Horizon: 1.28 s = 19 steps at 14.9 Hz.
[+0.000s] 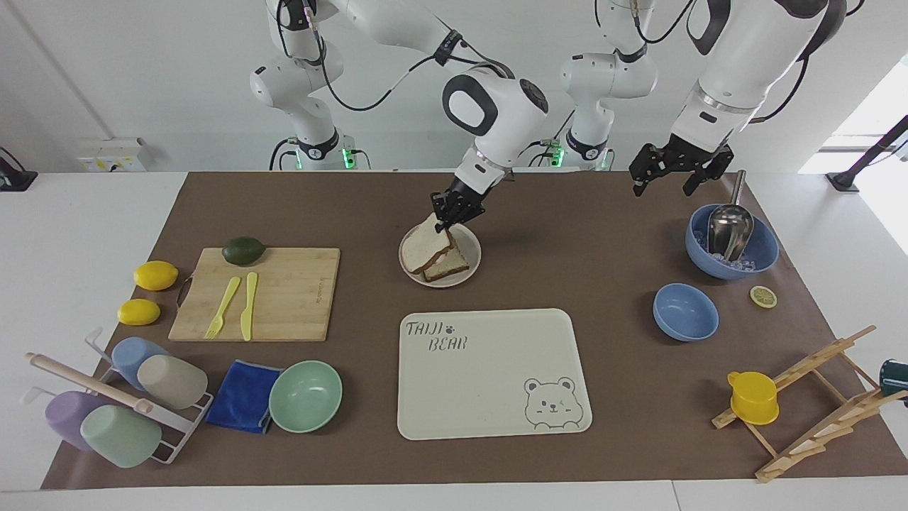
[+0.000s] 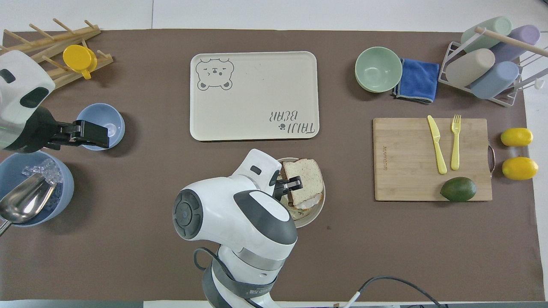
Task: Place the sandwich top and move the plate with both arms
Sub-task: 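Lay the bread slice onto the fried egg and open the right gripper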
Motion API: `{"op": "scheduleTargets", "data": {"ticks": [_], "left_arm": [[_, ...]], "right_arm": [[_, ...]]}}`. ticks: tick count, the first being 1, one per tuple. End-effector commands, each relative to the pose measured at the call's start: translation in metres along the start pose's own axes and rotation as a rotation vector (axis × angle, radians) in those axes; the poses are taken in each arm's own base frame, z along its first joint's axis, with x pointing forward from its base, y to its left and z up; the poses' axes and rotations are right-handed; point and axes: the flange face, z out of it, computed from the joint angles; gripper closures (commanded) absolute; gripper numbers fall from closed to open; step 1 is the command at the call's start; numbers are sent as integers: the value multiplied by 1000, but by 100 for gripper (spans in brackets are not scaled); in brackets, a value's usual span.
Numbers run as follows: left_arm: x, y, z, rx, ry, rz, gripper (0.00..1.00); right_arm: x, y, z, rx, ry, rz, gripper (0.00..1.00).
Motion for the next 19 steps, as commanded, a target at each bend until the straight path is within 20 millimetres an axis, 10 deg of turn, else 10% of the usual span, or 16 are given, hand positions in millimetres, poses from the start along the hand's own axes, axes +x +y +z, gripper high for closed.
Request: {"op": "scheduleTargets", "data": {"ticks": [1, 12, 16, 19], "left_arm": [[-4, -2, 2, 9, 10, -15, 0], [-3, -6, 3, 8, 17, -20, 0], [-4, -5, 6, 6, 22, -20, 0], [-7, -4, 15, 5, 24, -20, 0]], "right_arm": [[-9, -13, 10, 14, -21, -6, 100], [-14, -25, 28, 116, -44, -11, 100], [-6, -26, 29, 207, -49, 37, 71], [-2, -20, 35, 216, -57, 57, 67]]}}
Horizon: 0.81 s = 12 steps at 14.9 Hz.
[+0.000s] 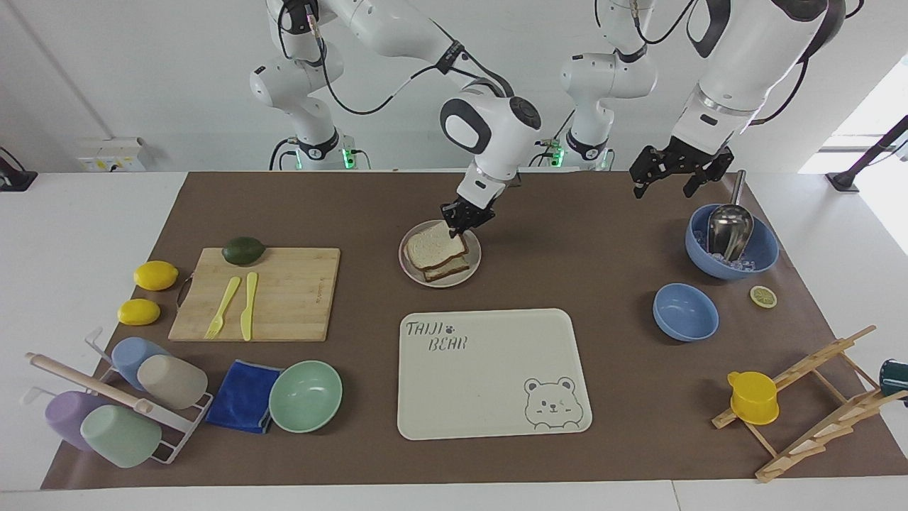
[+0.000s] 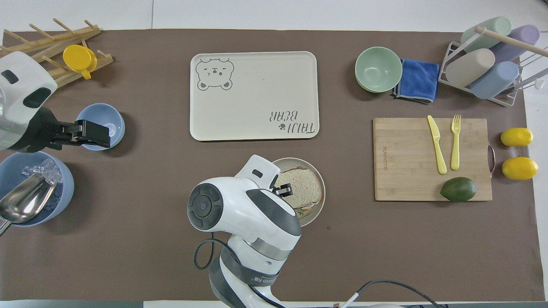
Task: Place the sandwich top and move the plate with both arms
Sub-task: 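Withdraw the right gripper while the left gripper reaches the plate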
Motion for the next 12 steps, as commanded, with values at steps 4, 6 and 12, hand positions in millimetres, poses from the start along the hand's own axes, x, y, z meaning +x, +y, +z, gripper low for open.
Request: {"op": "scheduleTargets", "data": {"ticks": [4, 6, 12], "left_arm": [[-14, -1, 22, 0, 30, -10, 0], [-15, 2, 30, -9, 24, -14, 0], [-18, 45, 82, -67, 31, -68, 0]], "right_arm": [[-1, 6, 11, 38, -7, 40, 52], [5, 24, -3, 59, -1, 63, 39], [24, 155, -63, 197, -37, 107, 13]]}}
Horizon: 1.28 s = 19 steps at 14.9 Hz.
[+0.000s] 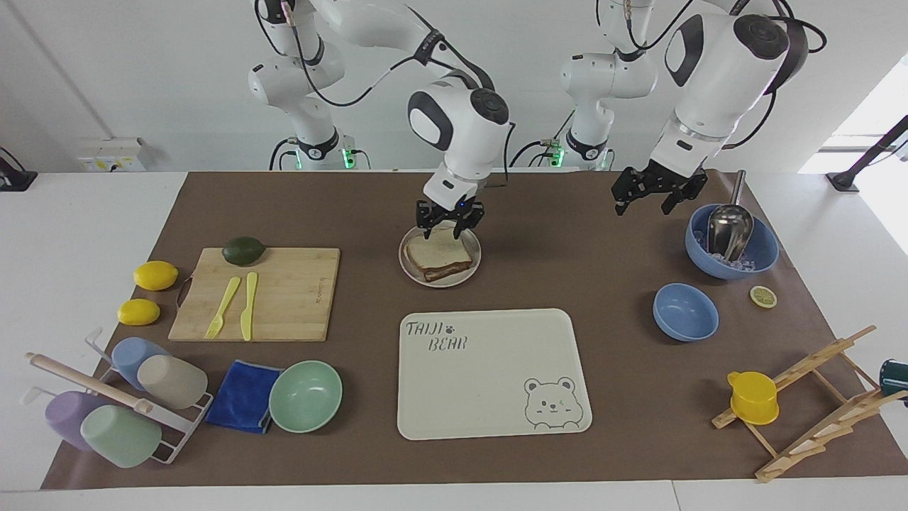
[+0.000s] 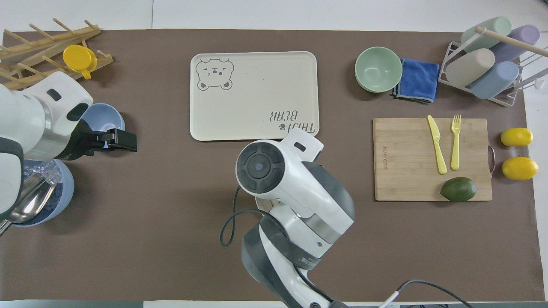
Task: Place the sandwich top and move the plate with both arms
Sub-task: 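Withdraw the right gripper while the left gripper reaches the plate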
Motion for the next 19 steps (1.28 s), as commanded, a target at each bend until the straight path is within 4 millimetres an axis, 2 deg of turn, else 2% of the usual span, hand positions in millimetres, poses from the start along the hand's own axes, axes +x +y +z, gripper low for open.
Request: {"op": "scheduleTargets", "data": {"ticks": [1, 3, 5, 7, 10, 12, 14, 16, 18, 19], "left_arm": [[-16, 32, 29, -33, 13, -33, 0], [-24, 57, 53, -37, 3, -51, 0], [-41, 93, 86, -30, -18, -47, 0], [-61, 120, 116, -29, -26, -39, 0], [-95, 160, 166, -54, -8, -62, 0], [-116, 177, 195, -65, 14, -55, 0], [-130, 189, 218, -62, 13, -23, 0], [-135, 201, 237, -69, 12, -8, 5], [-136, 206, 248, -73, 20, 2, 10], [-135, 207, 250, -78, 27, 6, 14]], "right_arm": [[5, 58, -31, 77, -11, 28, 9], [9, 98, -49, 78, -5, 54, 1], [16, 162, -66, 106, 0, 74, 0], [25, 234, -77, 164, -8, 131, 0], [24, 314, -88, 207, -55, 116, 0], [23, 339, -83, 210, -64, 149, 0], [17, 341, -83, 207, -95, 139, 0], [9, 348, -94, 208, -80, 121, 0], [12, 359, -109, 211, -68, 131, 0], [14, 362, -111, 213, -74, 133, 0]]}}
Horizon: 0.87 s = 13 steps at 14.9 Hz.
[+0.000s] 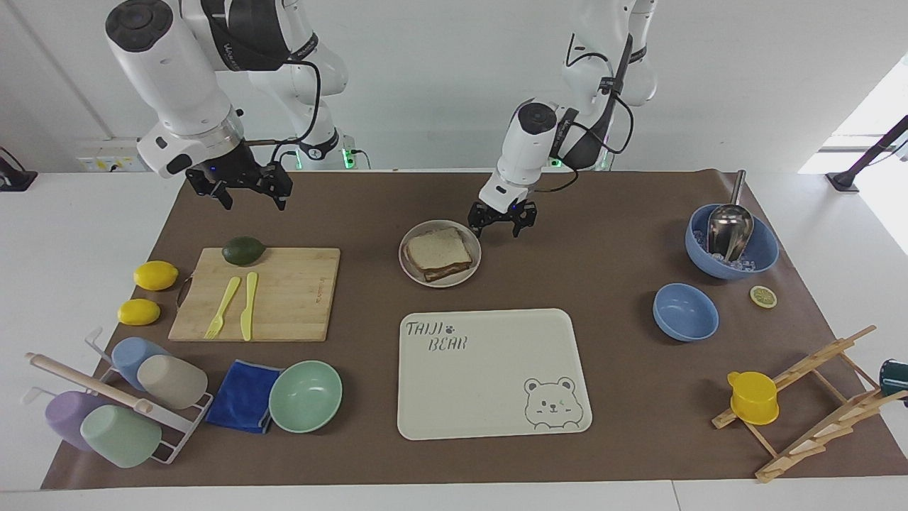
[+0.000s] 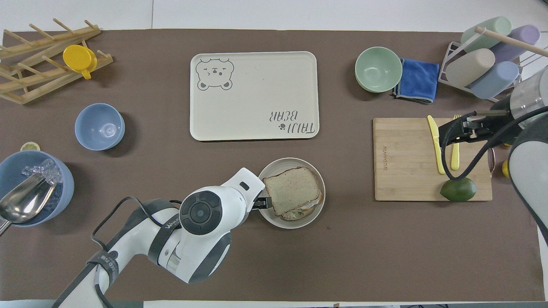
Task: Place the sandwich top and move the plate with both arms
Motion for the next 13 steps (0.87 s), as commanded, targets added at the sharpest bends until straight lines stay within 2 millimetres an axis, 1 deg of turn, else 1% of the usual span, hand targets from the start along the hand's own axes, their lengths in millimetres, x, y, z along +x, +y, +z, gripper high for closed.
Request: {"op": "scheduleTargets", "data": {"ticks": [1, 3, 4, 5, 6, 7, 8, 9, 10, 11, 13], "left_arm": [[0, 4, 11, -18, 18, 0, 18], [3, 4, 16, -21, 24, 2, 21], [4, 4, 16, -27, 31, -3, 23], [5, 5, 17, -30, 33, -4, 23], [6, 5, 17, -30, 33, -2, 24], [6, 6, 16, -32, 35, -2, 26], [7, 6, 16, -33, 36, -2, 26], [6, 7, 16, -33, 36, 1, 30], [7, 7, 16, -35, 39, 1, 35], [8, 8, 16, -41, 49, 1, 40], [9, 7, 23, -38, 46, -1, 54]], "right_arm": [[2, 11, -15, 26, -5, -15, 0], [0, 15, -14, 6, -31, -11, 0], [-1, 27, -17, 13, -77, 7, 0], [0, 38, -29, 21, -88, 22, 0], [-1, 40, -38, 12, -91, 3, 0], [-2, 36, -41, 4, -86, -14, 0], [0, 31, -38, 0, -80, -21, 0], [2, 33, -35, -3, -77, -14, 0], [3, 27, -34, -7, -75, -25, 0], [5, 33, -33, 8, -71, -13, 0], [3, 33, -33, 9, -76, -13, 0]]}}
